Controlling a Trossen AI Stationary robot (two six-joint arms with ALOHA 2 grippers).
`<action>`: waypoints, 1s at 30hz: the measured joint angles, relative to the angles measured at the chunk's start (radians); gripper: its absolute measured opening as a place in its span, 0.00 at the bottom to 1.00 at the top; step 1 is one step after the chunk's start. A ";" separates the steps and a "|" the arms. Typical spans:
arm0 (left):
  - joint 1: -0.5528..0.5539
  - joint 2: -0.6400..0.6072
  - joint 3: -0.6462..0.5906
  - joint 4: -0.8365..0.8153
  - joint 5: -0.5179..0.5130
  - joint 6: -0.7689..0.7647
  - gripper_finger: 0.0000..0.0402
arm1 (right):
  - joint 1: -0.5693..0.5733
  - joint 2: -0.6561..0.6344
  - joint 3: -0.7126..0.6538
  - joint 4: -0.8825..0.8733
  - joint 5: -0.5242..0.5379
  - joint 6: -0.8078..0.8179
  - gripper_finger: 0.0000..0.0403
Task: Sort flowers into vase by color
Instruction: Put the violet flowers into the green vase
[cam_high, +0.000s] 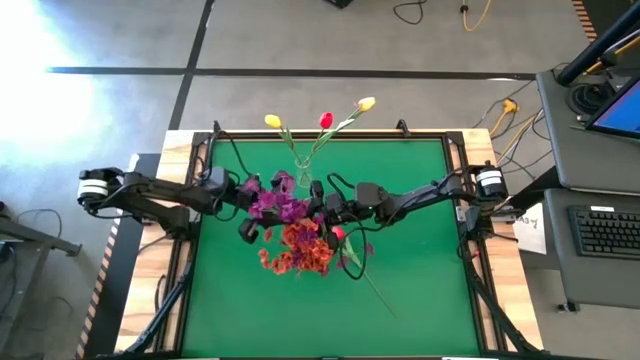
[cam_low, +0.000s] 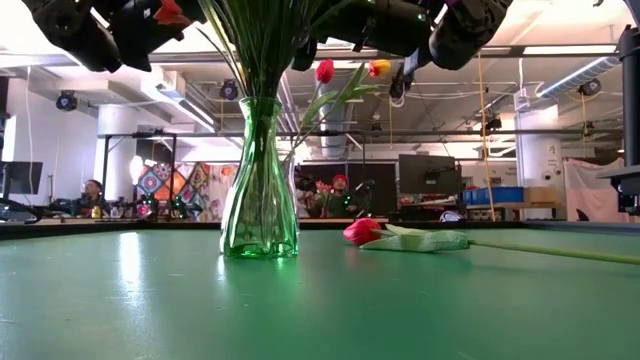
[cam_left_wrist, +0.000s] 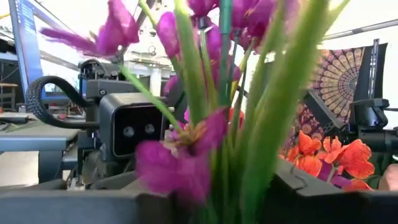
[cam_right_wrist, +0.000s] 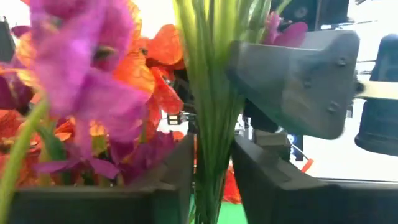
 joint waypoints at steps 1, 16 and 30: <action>0.000 -0.004 -0.001 -0.001 0.000 0.000 0.27 | 0.000 0.000 0.000 0.000 0.002 0.001 0.27; 0.000 -0.010 -0.005 -0.012 0.027 -0.023 0.12 | 0.000 -0.080 0.012 -0.180 0.022 -0.002 0.51; 0.000 -0.010 -0.005 -0.037 0.025 -0.022 0.10 | 0.000 -0.231 0.013 -0.458 0.147 -0.057 0.52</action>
